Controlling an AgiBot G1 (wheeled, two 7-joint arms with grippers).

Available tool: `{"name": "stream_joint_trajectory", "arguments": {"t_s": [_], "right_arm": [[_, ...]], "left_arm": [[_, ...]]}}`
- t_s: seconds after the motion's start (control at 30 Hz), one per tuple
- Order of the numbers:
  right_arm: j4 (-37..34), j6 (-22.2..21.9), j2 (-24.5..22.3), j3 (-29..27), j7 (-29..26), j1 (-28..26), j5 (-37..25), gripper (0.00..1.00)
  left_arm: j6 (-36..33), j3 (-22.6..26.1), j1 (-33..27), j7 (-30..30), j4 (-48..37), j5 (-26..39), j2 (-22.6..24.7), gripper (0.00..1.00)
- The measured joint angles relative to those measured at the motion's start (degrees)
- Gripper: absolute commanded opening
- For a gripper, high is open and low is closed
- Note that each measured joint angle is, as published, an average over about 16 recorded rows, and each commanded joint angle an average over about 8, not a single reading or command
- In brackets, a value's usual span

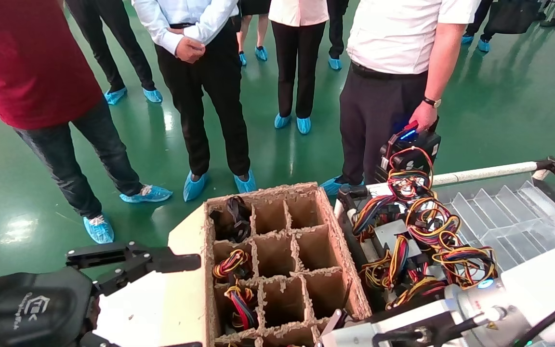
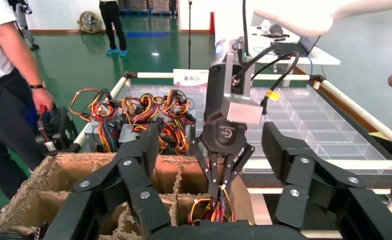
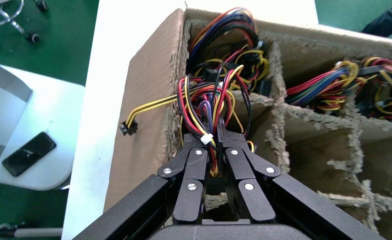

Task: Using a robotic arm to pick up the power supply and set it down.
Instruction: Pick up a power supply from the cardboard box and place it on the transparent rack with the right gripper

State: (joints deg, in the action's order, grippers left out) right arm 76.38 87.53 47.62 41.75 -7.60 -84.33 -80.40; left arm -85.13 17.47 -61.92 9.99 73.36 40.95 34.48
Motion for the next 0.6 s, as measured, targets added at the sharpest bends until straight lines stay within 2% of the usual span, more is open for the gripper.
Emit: {"name": "stream_joint_trajectory", "arguments": {"t_s": [0.6], "right_arm": [[-1.4, 0.3, -7.3, -5.8, -1.5, -2.7, 12.6, 0.00]], "left_arm": [[0.0, 0.0, 0.0, 0.0, 0.0, 0.0, 0.0, 1.00]]}}
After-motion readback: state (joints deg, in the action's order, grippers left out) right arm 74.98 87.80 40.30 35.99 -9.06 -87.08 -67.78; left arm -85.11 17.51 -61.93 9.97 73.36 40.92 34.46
